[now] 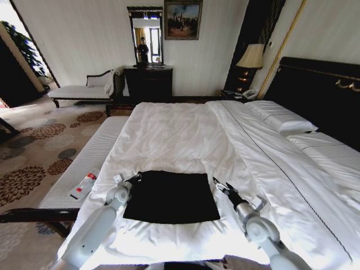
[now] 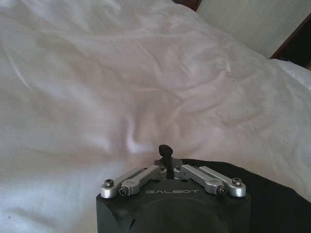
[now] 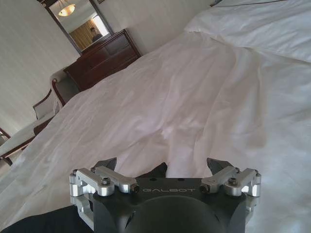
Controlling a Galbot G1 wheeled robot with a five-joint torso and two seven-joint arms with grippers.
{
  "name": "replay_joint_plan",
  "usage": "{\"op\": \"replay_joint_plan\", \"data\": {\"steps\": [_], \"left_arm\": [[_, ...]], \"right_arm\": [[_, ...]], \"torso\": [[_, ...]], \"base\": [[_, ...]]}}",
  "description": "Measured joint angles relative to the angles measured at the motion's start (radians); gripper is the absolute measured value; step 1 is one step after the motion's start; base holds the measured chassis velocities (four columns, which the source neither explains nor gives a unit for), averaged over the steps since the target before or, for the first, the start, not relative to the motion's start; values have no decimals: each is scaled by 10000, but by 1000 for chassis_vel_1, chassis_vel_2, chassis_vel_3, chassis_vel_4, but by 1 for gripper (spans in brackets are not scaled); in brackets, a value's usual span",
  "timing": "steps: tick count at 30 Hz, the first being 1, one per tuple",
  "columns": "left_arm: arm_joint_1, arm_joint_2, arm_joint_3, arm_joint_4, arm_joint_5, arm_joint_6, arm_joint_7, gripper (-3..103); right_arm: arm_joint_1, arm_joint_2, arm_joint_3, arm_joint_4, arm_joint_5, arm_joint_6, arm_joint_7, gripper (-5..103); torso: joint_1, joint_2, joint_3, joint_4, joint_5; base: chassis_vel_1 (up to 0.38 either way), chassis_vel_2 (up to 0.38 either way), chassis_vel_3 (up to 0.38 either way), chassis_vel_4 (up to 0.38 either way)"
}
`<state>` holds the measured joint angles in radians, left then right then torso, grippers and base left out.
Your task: Fold the clothes on the bed.
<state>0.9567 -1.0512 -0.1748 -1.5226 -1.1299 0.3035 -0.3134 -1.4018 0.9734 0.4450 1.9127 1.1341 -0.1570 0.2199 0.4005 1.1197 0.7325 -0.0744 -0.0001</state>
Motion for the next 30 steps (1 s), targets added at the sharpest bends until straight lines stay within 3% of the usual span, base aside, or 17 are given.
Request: {"op": "replay_joint_plan", "data": {"steps": [7,16,23,30], "left_arm": [[-81,115,11,-35,-122,8,-195,0],[-172,164,108,-187,-273,21,-380,0],[-157,250,188,-226,-285,-41,-417,0],[-231,372,226,-243,-482,-77,-444,0]], "right_arm": [[1390,-33,-631,-996,443,-332,31,100],[2993,211,-1079,-2180,2180,-1534,186,100],[3308,365,-1426,-3071,1748,-1751,-535,100],[3748,539,-1704,-4006,1484,-1748,-783,100]], "torso": [[0,0,0,0,0],[1,1,-1,2,-1],[1,2,-1,0,0],[0,2,-1,1,-1]], "base": [[0,0,0,0],[0,0,0,0],[0,0,0,0],[0,0,0,0]]}}
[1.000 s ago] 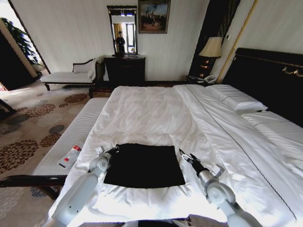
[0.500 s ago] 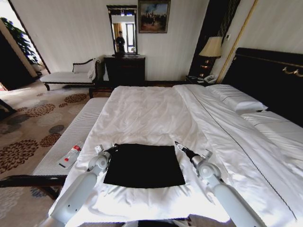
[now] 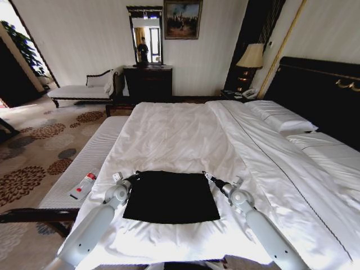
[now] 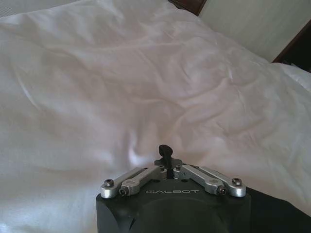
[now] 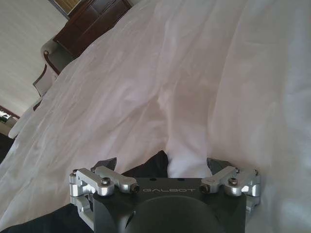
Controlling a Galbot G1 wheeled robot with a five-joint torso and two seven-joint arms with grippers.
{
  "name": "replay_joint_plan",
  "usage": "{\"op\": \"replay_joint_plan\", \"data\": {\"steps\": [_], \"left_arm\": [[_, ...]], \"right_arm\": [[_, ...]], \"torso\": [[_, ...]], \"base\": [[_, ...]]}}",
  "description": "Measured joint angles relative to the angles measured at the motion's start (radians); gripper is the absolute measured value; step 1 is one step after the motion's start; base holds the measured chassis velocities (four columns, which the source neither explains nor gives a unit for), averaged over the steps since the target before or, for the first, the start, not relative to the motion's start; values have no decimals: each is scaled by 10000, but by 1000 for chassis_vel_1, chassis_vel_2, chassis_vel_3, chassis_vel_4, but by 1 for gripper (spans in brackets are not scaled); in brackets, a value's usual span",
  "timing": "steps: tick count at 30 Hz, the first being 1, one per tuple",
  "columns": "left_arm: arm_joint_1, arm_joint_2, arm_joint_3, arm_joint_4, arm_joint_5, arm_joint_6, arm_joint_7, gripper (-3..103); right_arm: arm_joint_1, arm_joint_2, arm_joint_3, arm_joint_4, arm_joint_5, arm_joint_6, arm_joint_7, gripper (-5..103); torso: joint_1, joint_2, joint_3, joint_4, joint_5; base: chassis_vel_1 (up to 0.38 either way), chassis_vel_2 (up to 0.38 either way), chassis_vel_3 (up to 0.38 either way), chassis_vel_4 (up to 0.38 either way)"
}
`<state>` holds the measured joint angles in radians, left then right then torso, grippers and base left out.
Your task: Fold the clothes on the bed.
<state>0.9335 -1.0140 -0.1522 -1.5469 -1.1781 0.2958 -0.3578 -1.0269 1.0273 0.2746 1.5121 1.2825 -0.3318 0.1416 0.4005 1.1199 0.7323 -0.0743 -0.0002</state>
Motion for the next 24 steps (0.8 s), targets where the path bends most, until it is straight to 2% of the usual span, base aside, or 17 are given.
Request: {"op": "replay_joint_plan", "data": {"steps": [3,7,9,13,15,19,21,23,24], "left_arm": [[-8,19,-2,-16,-52,0,-23,0],[-7,46,-7,-9,-16,-5,-28,0],[0,46,-6,1,6,-5,-28,0],[42,62,31,3,44,-5,-30,0],[42,69,34,3,45,-6,-30,0],[16,94,30,2,34,-12,-25,0],[4,98,25,2,31,-14,-22,0],[-12,98,11,2,14,-18,-19,0],[-14,98,6,2,8,-18,-19,0]], "right_arm": [[55,1,-42,-143,-27,-12,-63,101],[72,-10,-152,-354,-349,-58,-383,80],[79,-3,-167,-377,-367,-65,-405,80],[189,35,-309,-566,-461,-100,-532,58],[223,52,-346,-598,-468,-100,-538,58],[362,100,-505,-644,-557,-94,-542,37],[381,102,-531,-645,-574,-83,-541,37],[392,100,-546,-643,-580,-58,-540,25],[392,96,-547,-637,-580,-52,-540,25]], "torso": [[0,0,0,0,-1],[-2,0,-1,-2,-1],[-2,0,-1,-2,-1],[-2,0,0,-1,-1],[-2,0,0,-1,0],[-2,0,0,0,0],[-2,0,0,0,1],[-2,0,0,0,1],[-2,0,0,0,1]], "base": [[0,0,0,0],[0,0,0,0],[0,0,0,0],[0,0,0,0],[0,0,0,0],[0,0,0,0],[0,0,0,0],[0,0,0,0],[0,0,0,0]]}}
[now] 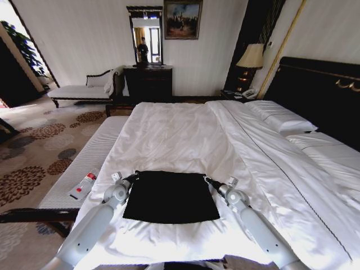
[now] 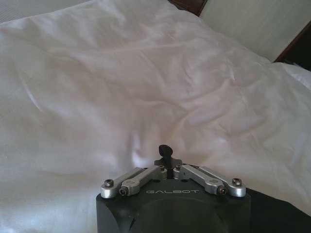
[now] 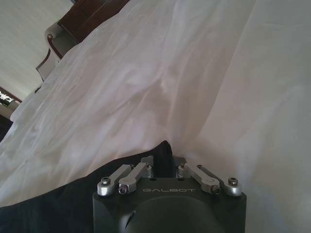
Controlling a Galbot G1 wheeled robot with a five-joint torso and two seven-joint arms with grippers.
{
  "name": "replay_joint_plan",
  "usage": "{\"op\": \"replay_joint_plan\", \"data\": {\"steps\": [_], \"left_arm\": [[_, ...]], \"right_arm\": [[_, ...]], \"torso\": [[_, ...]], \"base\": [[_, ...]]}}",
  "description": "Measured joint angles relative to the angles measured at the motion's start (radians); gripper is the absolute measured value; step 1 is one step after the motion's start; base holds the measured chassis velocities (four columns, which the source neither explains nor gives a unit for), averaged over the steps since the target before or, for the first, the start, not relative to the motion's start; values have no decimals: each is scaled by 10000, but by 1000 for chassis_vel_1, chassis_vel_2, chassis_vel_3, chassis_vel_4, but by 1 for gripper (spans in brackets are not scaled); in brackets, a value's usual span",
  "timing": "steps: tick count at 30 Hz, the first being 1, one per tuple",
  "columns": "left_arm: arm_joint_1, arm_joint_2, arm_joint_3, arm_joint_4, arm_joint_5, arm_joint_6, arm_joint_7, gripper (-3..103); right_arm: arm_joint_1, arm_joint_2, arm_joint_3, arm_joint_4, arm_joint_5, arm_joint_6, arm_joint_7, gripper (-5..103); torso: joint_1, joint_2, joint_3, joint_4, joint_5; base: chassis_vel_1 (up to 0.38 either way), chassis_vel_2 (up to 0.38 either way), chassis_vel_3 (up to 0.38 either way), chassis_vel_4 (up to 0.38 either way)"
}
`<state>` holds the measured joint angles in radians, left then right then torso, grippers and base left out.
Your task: Fold the clothes on the bed.
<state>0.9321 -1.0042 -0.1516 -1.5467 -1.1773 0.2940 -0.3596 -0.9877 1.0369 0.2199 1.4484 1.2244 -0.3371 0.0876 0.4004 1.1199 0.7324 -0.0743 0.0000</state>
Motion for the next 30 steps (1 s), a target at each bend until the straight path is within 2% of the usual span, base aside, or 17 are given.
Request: {"op": "replay_joint_plan", "data": {"steps": [1,2,5,8,19,24,30], "left_arm": [[0,-6,-8,0,-4,-1,0,0],[0,-6,-8,0,-4,-1,0,0],[23,-47,-20,2,-1,-10,0,0],[26,-74,-24,-14,3,-16,-8,0],[87,-42,-152,-325,-25,-102,-74,0],[171,147,-344,-936,-178,-227,-143,0],[273,433,-626,-1938,-216,-363,-310,0]], "right_arm": [[-4,-14,0,28,1,13,0,15],[-4,-14,0,28,1,13,0,15],[-48,-36,23,107,7,39,0,4],[-66,-50,42,146,14,76,0,1],[-275,-150,134,788,-14,430,86,0],[-431,-272,376,1543,-364,618,236,0],[-643,-499,827,2883,-342,849,587,0]], "torso": [[0,0,0,0,-1],[0,0,0,0,-1],[0,0,0,1,0],[0,0,0,0,-1],[0,0,0,-1,-1],[1,0,0,0,0],[0,0,-1,1,-3]], "base": [[0,0,0,0],[0,0,0,0],[0,0,0,0],[0,0,0,0],[0,0,0,0],[0,0,0,0],[0,0,0,0]]}}
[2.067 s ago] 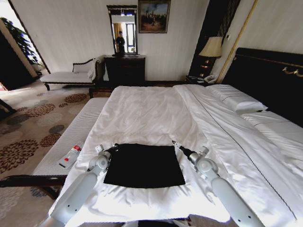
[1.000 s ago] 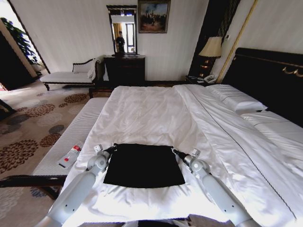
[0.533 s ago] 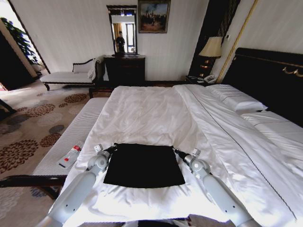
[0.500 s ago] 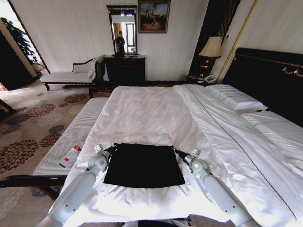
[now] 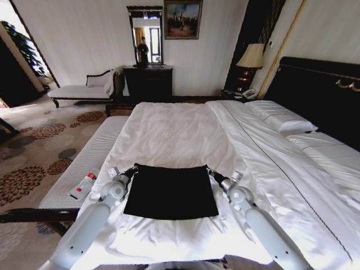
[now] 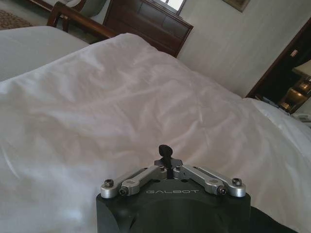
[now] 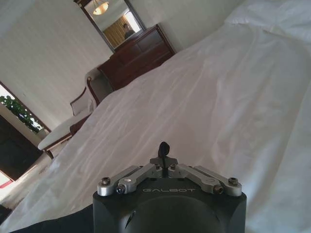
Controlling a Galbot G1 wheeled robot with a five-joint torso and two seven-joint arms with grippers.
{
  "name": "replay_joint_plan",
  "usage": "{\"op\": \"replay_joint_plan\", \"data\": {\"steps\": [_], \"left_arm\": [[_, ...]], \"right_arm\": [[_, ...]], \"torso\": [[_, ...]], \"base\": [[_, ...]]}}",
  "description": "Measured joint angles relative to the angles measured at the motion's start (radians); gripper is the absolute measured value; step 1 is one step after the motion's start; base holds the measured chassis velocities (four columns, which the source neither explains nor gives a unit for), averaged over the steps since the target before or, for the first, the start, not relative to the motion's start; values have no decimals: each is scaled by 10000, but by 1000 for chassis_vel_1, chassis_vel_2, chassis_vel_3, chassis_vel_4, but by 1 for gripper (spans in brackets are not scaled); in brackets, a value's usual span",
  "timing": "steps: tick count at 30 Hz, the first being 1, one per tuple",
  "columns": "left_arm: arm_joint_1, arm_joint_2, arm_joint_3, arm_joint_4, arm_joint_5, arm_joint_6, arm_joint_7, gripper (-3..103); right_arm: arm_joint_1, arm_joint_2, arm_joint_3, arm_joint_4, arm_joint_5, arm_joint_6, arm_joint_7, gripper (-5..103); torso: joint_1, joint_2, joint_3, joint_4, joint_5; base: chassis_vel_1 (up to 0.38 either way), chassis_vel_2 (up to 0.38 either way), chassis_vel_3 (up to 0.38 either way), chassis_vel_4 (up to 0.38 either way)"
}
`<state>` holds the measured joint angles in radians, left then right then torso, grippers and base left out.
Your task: Fold the clothes on the bed.
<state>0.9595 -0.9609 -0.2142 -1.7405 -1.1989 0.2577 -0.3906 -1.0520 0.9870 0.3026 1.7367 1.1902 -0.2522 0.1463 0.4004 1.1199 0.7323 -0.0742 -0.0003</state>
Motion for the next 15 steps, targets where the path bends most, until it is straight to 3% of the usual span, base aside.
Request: {"op": "replay_joint_plan", "data": {"steps": [6,15], "left_arm": [[138,523,-299,-1211,512,-214,-2,0],[500,1188,-1099,-2887,454,-515,-101,0]], "right_arm": [[-369,-281,538,1379,-108,498,255,0],[-1099,-758,1589,3453,295,650,691,0]], "torso": [[0,0,0,-1,2],[0,0,0,-2,2]], "base": [[0,0,0,0],[0,0,0,0]]}}
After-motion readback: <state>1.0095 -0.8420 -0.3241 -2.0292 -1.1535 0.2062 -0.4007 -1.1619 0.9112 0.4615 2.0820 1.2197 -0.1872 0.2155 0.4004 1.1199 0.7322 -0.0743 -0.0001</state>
